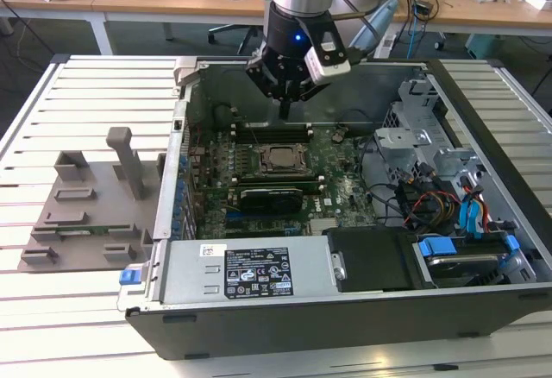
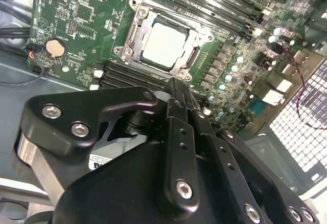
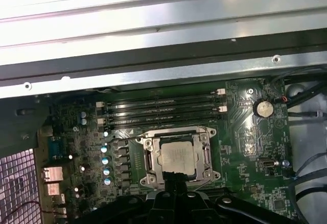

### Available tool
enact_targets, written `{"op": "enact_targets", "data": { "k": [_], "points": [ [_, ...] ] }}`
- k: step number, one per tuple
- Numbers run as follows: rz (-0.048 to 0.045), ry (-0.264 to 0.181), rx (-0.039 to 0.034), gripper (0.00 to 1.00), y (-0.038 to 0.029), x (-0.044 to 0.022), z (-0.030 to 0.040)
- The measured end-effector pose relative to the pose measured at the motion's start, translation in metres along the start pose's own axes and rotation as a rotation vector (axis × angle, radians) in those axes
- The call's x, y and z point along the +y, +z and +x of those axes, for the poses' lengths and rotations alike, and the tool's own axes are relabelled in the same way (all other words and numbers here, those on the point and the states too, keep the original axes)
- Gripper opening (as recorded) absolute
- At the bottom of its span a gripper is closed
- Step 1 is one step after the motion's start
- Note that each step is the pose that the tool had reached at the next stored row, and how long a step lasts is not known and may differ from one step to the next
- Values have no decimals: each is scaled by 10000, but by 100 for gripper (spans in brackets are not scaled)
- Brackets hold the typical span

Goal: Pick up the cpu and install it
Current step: 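Install the first cpu locking lever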

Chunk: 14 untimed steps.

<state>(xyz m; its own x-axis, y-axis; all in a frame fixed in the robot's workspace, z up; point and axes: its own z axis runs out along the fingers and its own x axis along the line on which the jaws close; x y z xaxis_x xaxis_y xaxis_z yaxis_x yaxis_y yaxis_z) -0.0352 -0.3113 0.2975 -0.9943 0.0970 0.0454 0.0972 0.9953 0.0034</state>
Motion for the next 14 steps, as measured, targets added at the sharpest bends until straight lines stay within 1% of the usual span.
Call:
{"op": "enact_targets", "data": {
  "k": [4, 14],
  "points": [
    [10, -238, 0, 11, 0, 0, 0],
    [27, -610, 2, 11, 0, 0, 0]
  ]
}}
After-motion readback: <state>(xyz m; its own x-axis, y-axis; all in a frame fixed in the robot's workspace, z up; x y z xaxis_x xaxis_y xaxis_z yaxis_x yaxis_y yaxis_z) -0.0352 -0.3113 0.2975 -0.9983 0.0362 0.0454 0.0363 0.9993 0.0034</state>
